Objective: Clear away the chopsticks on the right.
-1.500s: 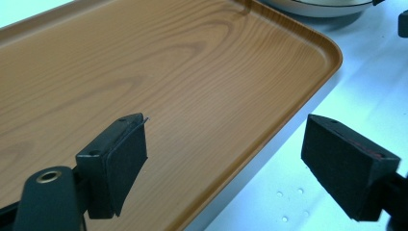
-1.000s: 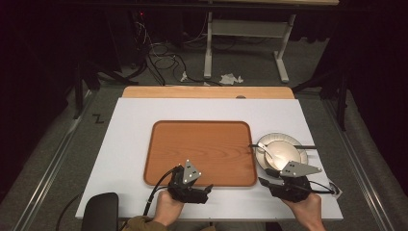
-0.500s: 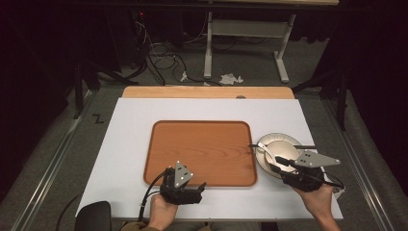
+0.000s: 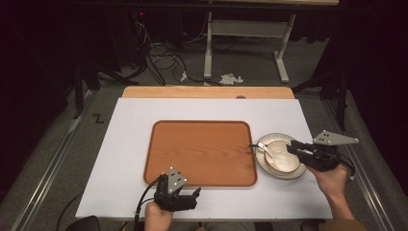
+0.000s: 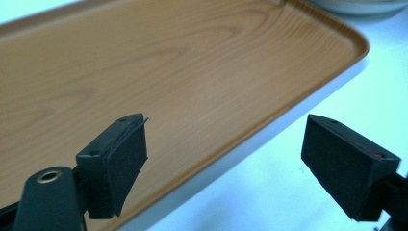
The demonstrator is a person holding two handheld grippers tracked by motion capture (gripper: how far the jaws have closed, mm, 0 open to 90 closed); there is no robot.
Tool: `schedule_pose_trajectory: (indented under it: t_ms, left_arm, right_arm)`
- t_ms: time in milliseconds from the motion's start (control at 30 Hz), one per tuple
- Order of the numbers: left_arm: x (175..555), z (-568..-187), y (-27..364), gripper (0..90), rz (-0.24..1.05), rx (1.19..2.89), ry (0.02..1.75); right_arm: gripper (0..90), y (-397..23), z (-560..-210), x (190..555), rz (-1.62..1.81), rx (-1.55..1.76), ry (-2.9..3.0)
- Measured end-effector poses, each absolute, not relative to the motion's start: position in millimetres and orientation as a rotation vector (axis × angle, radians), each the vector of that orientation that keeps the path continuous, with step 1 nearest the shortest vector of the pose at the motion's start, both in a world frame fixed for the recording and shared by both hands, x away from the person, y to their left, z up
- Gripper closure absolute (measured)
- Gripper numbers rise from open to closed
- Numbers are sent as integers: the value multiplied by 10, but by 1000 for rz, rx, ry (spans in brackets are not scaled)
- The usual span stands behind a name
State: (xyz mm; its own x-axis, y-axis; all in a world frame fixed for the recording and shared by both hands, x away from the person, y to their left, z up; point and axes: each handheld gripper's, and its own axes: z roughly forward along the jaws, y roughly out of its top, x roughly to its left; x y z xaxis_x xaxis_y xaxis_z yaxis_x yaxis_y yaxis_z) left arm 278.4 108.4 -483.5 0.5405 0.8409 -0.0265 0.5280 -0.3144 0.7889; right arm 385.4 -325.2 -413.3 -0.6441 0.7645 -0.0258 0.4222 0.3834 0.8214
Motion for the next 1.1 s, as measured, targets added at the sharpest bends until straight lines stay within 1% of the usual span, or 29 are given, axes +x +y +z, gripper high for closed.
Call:
schedule_pose_trajectory:
  t_ms: [133, 267, 333, 400, 567, 633, 767, 933, 1100]
  left_arm:
    - [2739, -4867, 1127, 165, 538, 1973, 1202]
    - [2689, -4851, 1183, 164, 542, 1944, 1224]
    - [2673, -4866, 1201, 164, 541, 1959, 1234]
    - [2663, -4873, 1212, 164, 536, 1971, 1239]
    - [2593, -4897, 1237, 164, 535, 1974, 1261]
    - [2573, -4904, 1242, 165, 535, 1977, 1270]
    - [2528, -4896, 1237, 164, 560, 1985, 1277]
    - [2525, -4884, 1263, 164, 495, 1939, 1298]
    - [2524, -4882, 1281, 165, 480, 1925, 1312]
  right_arm:
    - [743, -3386, -4185, 4029, 1111, 1079, 2237]
    - [752, -3490, -4253, 4196, 1016, 1168, 2206]
    - [758, -3519, -4295, 4281, 901, 1198, 2194]
    - [761, -3556, -4333, 4359, 856, 1234, 2210]
    - [759, -3594, -4431, 4539, 791, 1281, 2295]
    - [735, -3578, -4450, 4599, 755, 1285, 2348]
    - [721, -3555, -4473, 4665, 704, 1291, 2416]
    - [709, -3557, -4508, 4727, 678, 1306, 2431]
    - [708, -3557, -4516, 4734, 678, 1309, 2434]
